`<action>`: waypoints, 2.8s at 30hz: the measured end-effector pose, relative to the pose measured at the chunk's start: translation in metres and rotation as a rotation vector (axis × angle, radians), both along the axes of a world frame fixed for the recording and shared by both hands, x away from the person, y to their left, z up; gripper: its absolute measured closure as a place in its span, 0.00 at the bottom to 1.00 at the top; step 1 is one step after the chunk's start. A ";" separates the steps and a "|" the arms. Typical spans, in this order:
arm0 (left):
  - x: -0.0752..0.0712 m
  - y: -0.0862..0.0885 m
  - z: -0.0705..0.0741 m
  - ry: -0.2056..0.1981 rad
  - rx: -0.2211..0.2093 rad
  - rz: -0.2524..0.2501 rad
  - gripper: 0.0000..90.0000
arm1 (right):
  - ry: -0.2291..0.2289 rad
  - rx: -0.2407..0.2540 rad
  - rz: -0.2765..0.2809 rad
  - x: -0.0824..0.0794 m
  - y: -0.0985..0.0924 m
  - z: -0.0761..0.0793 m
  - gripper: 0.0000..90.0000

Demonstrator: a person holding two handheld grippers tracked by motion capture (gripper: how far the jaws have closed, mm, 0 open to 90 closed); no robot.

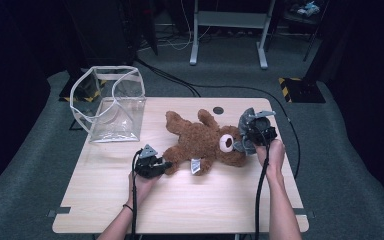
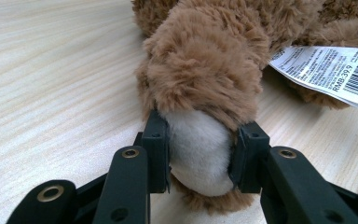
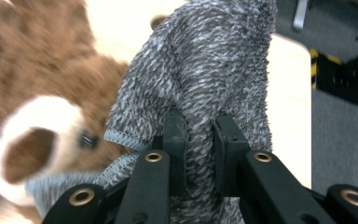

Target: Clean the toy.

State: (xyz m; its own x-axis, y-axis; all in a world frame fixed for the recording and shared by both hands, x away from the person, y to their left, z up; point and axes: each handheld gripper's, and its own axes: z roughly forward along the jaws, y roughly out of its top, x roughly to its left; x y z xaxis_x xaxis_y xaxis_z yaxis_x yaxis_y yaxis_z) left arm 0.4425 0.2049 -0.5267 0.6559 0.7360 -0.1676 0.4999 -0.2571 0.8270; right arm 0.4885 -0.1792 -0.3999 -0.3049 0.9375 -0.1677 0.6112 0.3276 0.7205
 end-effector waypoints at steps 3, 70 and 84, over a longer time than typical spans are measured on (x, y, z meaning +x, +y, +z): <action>0.000 0.000 0.000 0.000 0.000 0.000 0.71 | 0.020 -0.005 0.003 0.007 0.006 -0.007 0.86; 0.001 0.001 0.000 0.013 -0.004 -0.004 0.71 | 0.030 0.072 0.110 -0.050 0.036 -0.033 0.86; 0.001 0.001 0.000 0.013 -0.009 -0.001 0.71 | 0.087 0.053 0.096 -0.055 0.026 -0.058 0.86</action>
